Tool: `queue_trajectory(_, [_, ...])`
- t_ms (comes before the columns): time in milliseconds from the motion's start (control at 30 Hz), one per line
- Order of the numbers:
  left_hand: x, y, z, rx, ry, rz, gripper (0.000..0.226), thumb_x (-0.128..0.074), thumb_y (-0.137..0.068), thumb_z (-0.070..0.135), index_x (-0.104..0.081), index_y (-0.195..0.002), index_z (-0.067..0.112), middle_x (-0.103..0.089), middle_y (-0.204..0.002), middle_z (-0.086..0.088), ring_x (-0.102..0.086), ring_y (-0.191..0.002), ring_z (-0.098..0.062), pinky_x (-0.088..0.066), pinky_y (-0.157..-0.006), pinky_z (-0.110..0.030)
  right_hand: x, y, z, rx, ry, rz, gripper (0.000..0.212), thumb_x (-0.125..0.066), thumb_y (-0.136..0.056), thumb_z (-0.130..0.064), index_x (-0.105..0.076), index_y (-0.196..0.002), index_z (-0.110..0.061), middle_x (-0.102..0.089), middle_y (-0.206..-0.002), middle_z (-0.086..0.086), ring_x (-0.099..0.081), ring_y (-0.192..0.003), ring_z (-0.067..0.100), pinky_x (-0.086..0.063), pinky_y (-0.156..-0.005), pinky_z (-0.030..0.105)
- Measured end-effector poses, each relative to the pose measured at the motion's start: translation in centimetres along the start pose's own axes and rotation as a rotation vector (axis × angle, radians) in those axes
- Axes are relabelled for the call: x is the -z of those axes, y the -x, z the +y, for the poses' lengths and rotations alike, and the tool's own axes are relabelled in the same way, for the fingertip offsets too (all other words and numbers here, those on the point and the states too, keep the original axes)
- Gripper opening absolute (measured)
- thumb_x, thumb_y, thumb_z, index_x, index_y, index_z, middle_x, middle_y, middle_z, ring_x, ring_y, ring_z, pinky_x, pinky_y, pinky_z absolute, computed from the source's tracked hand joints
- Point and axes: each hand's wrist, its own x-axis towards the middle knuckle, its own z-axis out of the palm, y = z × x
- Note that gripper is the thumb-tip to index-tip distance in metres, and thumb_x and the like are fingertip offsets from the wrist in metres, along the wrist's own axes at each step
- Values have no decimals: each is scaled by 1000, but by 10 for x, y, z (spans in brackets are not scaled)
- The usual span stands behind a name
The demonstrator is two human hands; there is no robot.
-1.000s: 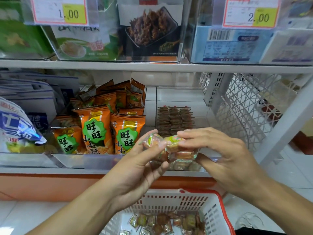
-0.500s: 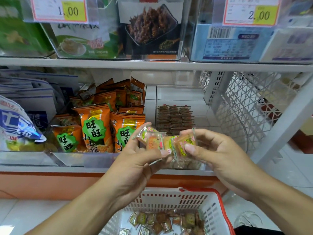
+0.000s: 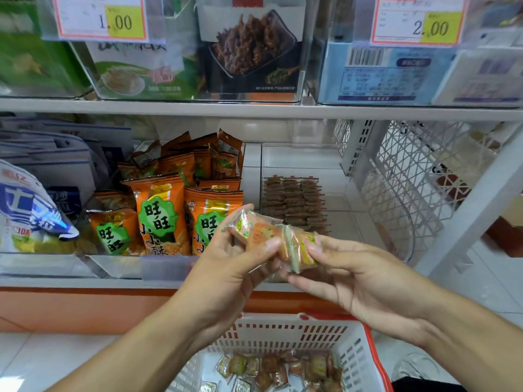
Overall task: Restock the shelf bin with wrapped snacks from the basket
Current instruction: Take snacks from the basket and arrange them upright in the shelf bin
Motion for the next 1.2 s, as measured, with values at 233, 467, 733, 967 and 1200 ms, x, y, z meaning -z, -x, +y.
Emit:
queue_trajectory(233, [0,1,4,79,54,-24,55,-68,-82,26,-60,-136,25,-69,-130,-16,-67,-100,-23,-61,-71,-31,0,1,0,-40,104,34,31,-60,-93,-19,-72,-120,-10,-70,-120,22,-72,-93,29,-61,-68,31])
queue_trajectory(467, [3,1,4,34,-62,21,84,-85,-60,15,-55,-138,28,-73,-121,-10,-70,-96,-21,-55,-80,-36,2,4,-3,-78,54,-121,34,-70,-84,1,-64,-117,-6,-66,-125,25,-69,-109,38,-61,-84,37])
queue_trajectory(733, [8,-2,3,-130,-191,92,106,-93,-49,-11,-52,-137,30,-75,-118,-6,-71,-113,-24,-56,-97,-37,8,13,-23,13,304,-123,45,-68,-84,8,-60,-127,1,-62,-126,30,-60,-110,32,-52,-96,37])
queue_trajectory(967, [5,6,-5,-351,-443,26,89,-79,-61,-10,-54,-127,43,-71,-113,-1,-69,-105,-14,-56,-88,-24,3,4,-2,-85,67,-16,57,-74,-80,2,-51,-131,11,-68,-120,28,-71,-106,32,-61,-84,38])
queue_trajectory(1200, [10,7,-1,-317,-467,7,85,-73,-79,-21,-56,-125,48,-74,-115,2,-70,-113,-14,-53,-93,-18,5,1,-1,-94,163,60,47,-70,-84,-8,-59,-129,-1,-70,-120,22,-70,-111,28,-61,-84,40])
